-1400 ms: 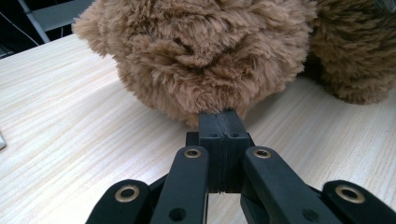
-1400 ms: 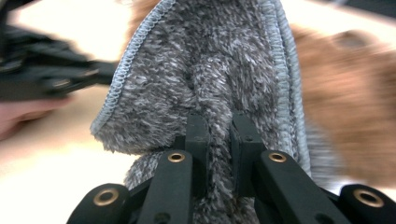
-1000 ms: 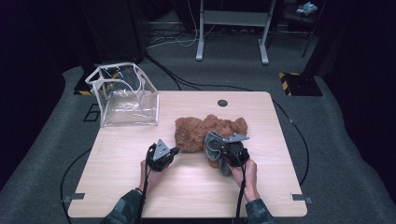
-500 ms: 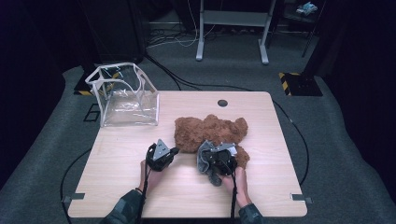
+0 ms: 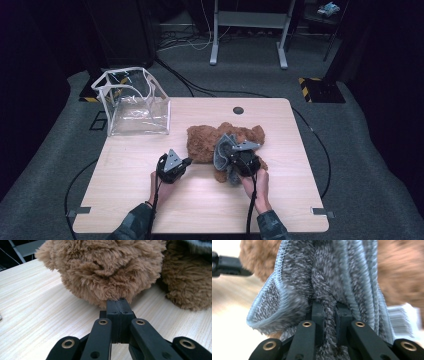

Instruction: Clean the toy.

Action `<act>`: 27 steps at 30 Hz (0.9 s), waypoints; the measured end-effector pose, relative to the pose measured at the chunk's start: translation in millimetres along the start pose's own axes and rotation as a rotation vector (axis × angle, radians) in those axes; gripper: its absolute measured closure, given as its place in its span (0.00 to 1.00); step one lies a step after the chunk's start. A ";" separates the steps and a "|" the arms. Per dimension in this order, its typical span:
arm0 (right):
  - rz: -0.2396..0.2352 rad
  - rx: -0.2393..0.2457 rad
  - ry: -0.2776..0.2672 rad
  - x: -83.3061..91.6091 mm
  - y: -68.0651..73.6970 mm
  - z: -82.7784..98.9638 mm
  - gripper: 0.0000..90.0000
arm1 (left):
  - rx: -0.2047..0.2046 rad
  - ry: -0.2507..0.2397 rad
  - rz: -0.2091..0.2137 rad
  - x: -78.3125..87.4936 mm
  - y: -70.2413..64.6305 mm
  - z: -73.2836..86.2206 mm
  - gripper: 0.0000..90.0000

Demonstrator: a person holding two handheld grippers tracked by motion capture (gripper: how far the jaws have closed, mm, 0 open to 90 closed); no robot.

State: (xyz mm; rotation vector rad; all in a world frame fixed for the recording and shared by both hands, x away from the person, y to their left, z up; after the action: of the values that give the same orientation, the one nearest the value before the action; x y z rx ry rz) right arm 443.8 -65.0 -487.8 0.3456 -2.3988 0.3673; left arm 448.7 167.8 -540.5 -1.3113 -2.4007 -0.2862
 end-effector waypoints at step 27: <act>0.052 0.055 -0.090 24.6 -8.4 -4.0 0.90 | 0.000 -0.002 -0.004 -0.3 -0.1 0.0 1.00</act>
State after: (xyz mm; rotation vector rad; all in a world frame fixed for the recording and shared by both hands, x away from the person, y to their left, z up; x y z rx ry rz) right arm 430.9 -75.1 -467.2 0.3318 -2.4930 0.4514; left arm 448.8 167.6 -540.7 -1.3079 -2.4053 -0.2866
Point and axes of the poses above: each handheld gripper's, and its own axes: x roughly backward along the jaws, z roughly out of its underside, y roughly to its left, the point moved 4 cm from there along -x, roughly forward along the jaws, and after that the axes turned 14 degrees about z, right-handed, at the moved point
